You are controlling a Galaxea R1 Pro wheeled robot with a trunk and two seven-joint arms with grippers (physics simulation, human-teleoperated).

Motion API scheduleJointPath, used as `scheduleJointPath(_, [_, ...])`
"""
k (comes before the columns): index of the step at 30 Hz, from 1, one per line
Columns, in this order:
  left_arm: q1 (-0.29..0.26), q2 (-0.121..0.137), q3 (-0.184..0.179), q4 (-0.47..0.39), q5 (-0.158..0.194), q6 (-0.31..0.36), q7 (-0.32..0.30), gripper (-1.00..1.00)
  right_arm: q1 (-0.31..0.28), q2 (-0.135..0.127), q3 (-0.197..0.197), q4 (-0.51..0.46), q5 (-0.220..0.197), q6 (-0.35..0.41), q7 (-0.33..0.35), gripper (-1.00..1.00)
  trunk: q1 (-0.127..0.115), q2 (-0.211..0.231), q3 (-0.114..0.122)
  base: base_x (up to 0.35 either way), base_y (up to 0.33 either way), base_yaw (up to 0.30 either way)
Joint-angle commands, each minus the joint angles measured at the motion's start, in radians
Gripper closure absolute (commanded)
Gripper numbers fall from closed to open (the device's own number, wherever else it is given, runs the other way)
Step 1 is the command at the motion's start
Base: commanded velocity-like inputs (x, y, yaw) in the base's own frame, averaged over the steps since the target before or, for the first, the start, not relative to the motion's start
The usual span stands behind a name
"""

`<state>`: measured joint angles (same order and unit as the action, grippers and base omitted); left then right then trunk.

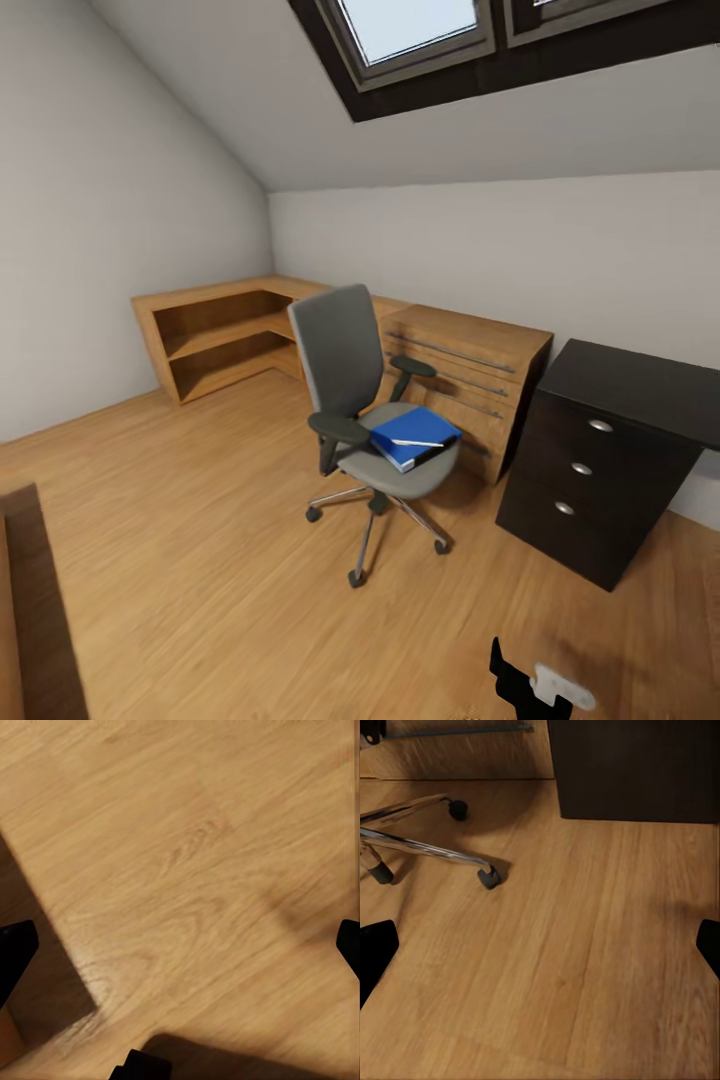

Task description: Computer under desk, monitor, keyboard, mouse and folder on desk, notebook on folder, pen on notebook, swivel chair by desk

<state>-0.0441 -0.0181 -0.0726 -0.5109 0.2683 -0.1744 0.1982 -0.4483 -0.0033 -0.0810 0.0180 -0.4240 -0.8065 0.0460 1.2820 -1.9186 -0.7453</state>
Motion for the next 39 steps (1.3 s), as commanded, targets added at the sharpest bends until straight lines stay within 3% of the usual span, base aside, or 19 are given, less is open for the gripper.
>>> scheduleJointPath(1, [0.000, 0.001, -0.008, 0.000, 0.009, -0.005, 0.007, -1.00, -0.001, 0.000, -0.008, 0.002, 0.002, -0.003, 0.005, -1.00, 0.000, 0.000, -0.001, 0.000, 0.000, -0.202])
scheduleJointPath(39, [0.000, 0.001, -0.009, 0.016, 0.009, -0.004, 0.007, -1.00, 0.001, 0.002, -0.008, 0.003, 0.004, -0.002, 0.008, -1.00, 0.000, 0.000, 0.000, 0.000, 0.013, -0.258])
